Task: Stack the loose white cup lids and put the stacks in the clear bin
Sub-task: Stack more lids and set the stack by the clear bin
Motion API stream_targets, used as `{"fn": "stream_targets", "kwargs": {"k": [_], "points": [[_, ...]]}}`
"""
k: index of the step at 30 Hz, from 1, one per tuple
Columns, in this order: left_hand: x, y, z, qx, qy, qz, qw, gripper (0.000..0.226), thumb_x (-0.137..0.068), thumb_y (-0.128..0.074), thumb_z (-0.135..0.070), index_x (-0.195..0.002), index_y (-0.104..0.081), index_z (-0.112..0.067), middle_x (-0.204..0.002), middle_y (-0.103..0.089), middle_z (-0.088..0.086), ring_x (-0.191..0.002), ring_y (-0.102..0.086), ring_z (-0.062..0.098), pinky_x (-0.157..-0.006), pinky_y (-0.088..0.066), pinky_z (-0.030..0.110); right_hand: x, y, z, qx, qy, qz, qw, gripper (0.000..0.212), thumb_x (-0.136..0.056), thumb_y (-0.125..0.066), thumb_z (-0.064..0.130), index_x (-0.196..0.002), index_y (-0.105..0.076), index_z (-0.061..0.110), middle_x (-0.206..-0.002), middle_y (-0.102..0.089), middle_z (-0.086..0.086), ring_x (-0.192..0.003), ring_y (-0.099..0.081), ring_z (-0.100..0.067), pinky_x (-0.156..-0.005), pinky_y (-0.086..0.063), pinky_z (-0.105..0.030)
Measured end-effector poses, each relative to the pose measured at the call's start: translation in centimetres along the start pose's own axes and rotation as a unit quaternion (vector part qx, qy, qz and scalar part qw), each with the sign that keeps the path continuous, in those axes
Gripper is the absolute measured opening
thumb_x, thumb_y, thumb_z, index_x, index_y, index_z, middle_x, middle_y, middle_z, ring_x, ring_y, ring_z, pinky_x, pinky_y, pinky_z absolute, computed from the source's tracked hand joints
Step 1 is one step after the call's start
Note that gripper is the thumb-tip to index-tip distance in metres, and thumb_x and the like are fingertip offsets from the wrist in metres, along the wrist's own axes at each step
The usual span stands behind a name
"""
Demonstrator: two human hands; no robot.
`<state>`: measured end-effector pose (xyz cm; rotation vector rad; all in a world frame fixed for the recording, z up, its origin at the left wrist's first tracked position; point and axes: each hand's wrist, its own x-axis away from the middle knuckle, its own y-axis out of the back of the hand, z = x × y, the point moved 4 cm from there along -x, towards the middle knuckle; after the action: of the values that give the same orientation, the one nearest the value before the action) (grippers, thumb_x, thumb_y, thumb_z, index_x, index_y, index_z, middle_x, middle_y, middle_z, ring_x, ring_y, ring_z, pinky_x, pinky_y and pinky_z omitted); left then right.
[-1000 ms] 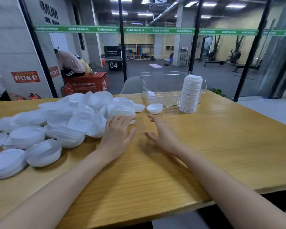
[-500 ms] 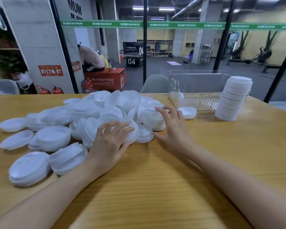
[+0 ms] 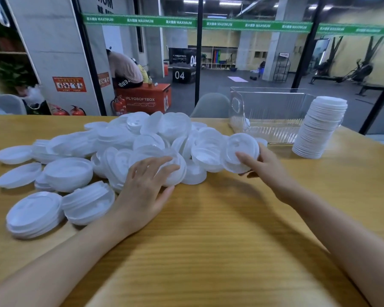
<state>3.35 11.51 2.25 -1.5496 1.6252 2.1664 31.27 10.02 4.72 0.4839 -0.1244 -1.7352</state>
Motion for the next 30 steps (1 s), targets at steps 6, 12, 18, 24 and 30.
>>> {"fn": "stream_targets", "kwargs": {"k": [6,12,18,24,30], "points": [[0.0,-0.1,-1.0,0.006,-0.006,0.015,1.000,0.041,-0.089,-0.047,-0.036,-0.129,-0.048,-0.026,-0.138,-0.052,0.002,-0.126,-0.046,0.025,-0.102,-0.032,0.040,2.4,1.7,-1.9,0.052,-0.020,0.032,0.998,0.025,-0.100,-0.050,0.043,-0.105,-0.068,0.027,-0.090,-0.067,0.020,-0.084,-0.061,-0.001,-0.076,-0.045,-0.021],[0.2,-0.2,-1.8,0.032,-0.025,0.028,0.999,0.041,-0.090,-0.048,-0.036,-0.130,-0.048,-0.025,-0.138,-0.050,-0.002,-0.127,-0.046,0.022,-0.105,-0.030,0.035,3.3,2.8,-1.5,0.213,0.074,-0.001,0.974,0.050,-0.091,-0.065,0.037,-0.135,-0.043,0.038,-0.134,-0.045,0.013,-0.122,-0.044,-0.014,-0.100,-0.036,-0.024],[0.4,-0.5,-2.0,0.108,-0.019,0.062,0.992,0.039,-0.092,-0.050,-0.037,-0.130,-0.050,-0.027,-0.136,-0.050,-0.008,-0.126,-0.046,0.016,-0.103,-0.040,0.043,3.1,2.2,-2.0,0.271,0.047,0.073,0.959,0.044,-0.087,-0.072,0.040,-0.129,-0.059,0.033,-0.133,-0.047,0.005,-0.130,-0.041,-0.015,-0.113,-0.028,-0.031],[0.5,-0.8,-1.7,0.149,-0.017,0.097,0.984,0.039,-0.094,-0.049,-0.040,-0.131,-0.048,-0.032,-0.137,-0.048,-0.012,-0.128,-0.046,0.014,-0.104,-0.042,0.048,3.0,2.1,-1.8,0.225,0.027,0.061,0.972,0.037,-0.089,-0.070,0.028,-0.125,-0.064,0.029,-0.121,-0.064,0.009,-0.113,-0.054,-0.010,-0.088,-0.035,-0.004],[0.4,-0.4,-2.0,0.159,-0.011,0.083,0.984,0.038,-0.092,-0.051,-0.041,-0.129,-0.050,-0.030,-0.136,-0.050,-0.010,-0.127,-0.044,0.014,-0.103,-0.042,0.047,4.0,1.7,1.0,0.182,0.126,0.004,0.975,0.062,-0.075,-0.084,0.035,-0.130,-0.055,0.035,-0.129,-0.055,0.026,-0.119,-0.049,0.006,-0.103,-0.036,-0.015]]}}
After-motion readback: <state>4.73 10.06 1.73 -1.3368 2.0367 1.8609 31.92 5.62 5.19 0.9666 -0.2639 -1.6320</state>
